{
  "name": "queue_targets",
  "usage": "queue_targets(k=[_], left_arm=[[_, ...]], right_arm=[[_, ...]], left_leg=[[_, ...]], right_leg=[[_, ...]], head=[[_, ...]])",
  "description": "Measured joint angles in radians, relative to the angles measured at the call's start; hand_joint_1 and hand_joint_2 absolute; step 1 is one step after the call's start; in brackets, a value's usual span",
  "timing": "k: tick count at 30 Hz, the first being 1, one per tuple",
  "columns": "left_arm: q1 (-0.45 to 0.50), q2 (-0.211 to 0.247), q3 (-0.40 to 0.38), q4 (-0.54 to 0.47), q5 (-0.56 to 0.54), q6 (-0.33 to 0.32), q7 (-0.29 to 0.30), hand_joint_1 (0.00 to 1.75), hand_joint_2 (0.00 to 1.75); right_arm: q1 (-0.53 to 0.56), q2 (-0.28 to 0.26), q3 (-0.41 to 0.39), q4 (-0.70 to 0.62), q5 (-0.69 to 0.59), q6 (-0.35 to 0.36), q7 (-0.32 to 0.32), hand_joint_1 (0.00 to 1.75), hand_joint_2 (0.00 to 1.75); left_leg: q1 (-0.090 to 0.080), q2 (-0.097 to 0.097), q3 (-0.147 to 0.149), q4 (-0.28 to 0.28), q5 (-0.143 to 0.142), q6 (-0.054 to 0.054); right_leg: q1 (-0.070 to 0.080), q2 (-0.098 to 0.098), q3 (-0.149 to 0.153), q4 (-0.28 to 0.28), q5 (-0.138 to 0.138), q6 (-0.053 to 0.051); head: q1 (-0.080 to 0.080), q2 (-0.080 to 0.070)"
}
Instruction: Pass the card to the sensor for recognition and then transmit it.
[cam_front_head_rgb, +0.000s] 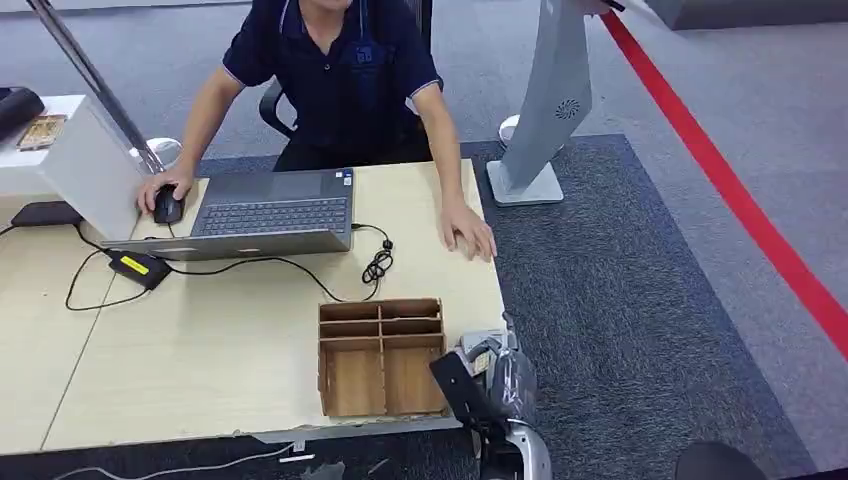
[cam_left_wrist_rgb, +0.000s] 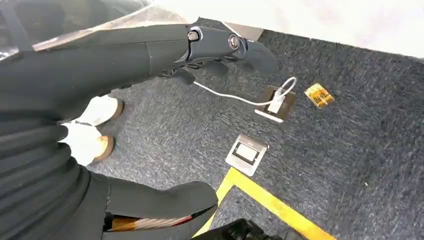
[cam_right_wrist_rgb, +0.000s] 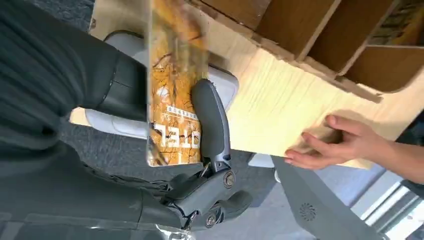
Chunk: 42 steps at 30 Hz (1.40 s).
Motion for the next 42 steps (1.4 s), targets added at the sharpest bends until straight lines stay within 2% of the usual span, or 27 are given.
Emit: queue_targets(k=[5, 9, 15, 21, 29, 42], left_arm=[[0.002, 0.000, 0.010, 0.000, -0.010, 0.002, -0.002, 0.00, 1.75], [0.004, 0.000, 0.023, -0.001, -0.021, -0.001, 0.006, 0.00, 1.75], [0.012, -0.001, 0.030, -0.002, -0.035, 0.004, 0.004, 0.00, 1.75], [0.012, -0.002, 0.042, -0.002, -0.044, 0.007, -0.006, 0.00, 1.75], [0.009, -0.010, 0.045, -0.002, -0.038, 0.003, -0.011, 0.00, 1.75], [-0.002, -0.018, 0.045, -0.002, -0.051, -0.014, -0.019, 0.00, 1.75]], right_arm=[[0.019, 0.001, -0.027, -0.074, 0.026, -0.002, -0.044, 1.75, 1.75], [0.018, 0.013, -0.073, -0.182, 0.044, -0.003, -0.077, 1.75, 1.75], [0.015, 0.018, -0.117, -0.369, 0.119, -0.003, -0.064, 1.75, 1.75], [-0.001, 0.018, -0.126, -0.474, 0.144, -0.002, -0.050, 1.75, 1.75], [-0.048, 0.023, -0.126, -0.481, 0.091, 0.002, -0.058, 1.75, 1.75], [-0.119, 0.051, -0.104, -0.377, 0.069, 0.005, -0.063, 1.75, 1.75]], left_leg=[[0.000, 0.000, 0.000, 0.000, 0.000, 0.000], [0.000, 0.000, 0.000, 0.000, 0.000, 0.000], [0.000, 0.000, 0.000, 0.000, 0.000, 0.000], [0.000, 0.000, 0.000, 0.000, 0.000, 0.000], [0.000, 0.000, 0.000, 0.000, 0.000, 0.000], [0.000, 0.000, 0.000, 0.000, 0.000, 0.000]], right_leg=[[0.000, 0.000, 0.000, 0.000, 0.000, 0.000], [0.000, 0.000, 0.000, 0.000, 0.000, 0.000], [0.000, 0.000, 0.000, 0.000, 0.000, 0.000], [0.000, 0.000, 0.000, 0.000, 0.000, 0.000], [0.000, 0.000, 0.000, 0.000, 0.000, 0.000], [0.000, 0.000, 0.000, 0.000, 0.000, 0.000]], head=[[0.000, 0.000], [0.000, 0.000], [0.000, 0.000], [0.000, 0.000], [0.000, 0.000], [0.000, 0.000]])
